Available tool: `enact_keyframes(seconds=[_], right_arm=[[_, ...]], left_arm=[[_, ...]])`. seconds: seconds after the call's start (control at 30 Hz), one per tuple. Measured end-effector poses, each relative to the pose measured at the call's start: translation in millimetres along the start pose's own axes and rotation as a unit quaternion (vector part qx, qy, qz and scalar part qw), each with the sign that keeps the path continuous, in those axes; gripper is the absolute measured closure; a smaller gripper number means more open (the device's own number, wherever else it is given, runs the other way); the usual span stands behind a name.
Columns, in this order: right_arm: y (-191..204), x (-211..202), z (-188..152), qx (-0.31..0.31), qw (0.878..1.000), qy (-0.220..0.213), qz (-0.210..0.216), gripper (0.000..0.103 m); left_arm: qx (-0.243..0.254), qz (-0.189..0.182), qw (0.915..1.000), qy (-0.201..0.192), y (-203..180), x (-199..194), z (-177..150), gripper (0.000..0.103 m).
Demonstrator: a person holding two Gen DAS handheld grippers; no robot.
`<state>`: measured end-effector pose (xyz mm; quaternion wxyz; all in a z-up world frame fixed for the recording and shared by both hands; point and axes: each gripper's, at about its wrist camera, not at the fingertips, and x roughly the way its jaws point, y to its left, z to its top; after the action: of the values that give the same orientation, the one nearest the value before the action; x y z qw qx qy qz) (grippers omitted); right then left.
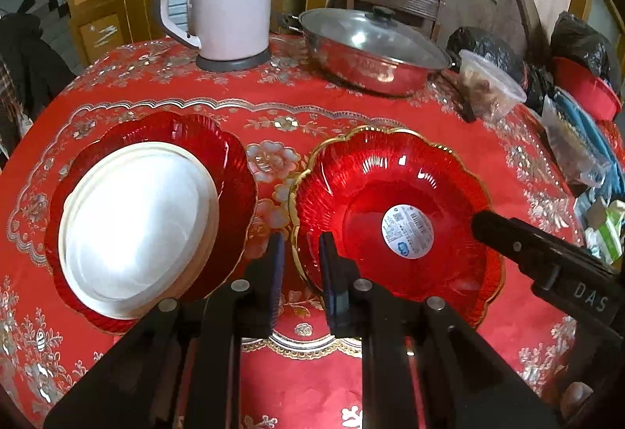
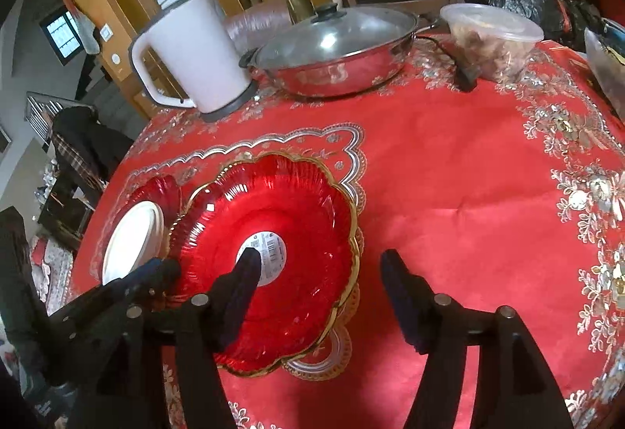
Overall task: Organize plates and bowls
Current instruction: 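Carry the red scalloped bowl beside the plate stack and lower it, then open both grippers and pull back from the red scalloped bowl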
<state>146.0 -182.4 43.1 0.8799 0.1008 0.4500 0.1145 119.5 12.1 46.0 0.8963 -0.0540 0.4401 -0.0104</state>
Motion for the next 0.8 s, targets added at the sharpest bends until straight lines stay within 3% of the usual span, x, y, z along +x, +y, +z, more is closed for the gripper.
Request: enact_keyframes(seconds=[0.1,0.17,0.23,0.43,0.8], right_arm=[[-4,-12,-5,0.013,1.000,-0.006,0.019,0.036],[-7,-18,-8,0.019,0.999,-0.006,0.029,0.032],[-9,-27,-14,0.017,0.999,-0.012,0.025,0.026],[-19,-42,-24,0.032,0.999,-0.018,0.036,0.021],[-32,-41,-31,0.055,0.998,-0.012,0.037,0.021]], left_arm=[[-0.007,-0.006,0.9999,-0.007,5,-10,0,0.086],[-0.013,-0.008,0.9997,-0.020,12,-21,-1,0.076],[-0.021,-0.012,0.9994,-0.023,17,-27,-4,0.052],[-0.012,-0.018,0.9995,-0.024,18,-37,-17,0.052],[0.001,-0.011,0.9998,-0.014,6,-26,-31,0.052]])
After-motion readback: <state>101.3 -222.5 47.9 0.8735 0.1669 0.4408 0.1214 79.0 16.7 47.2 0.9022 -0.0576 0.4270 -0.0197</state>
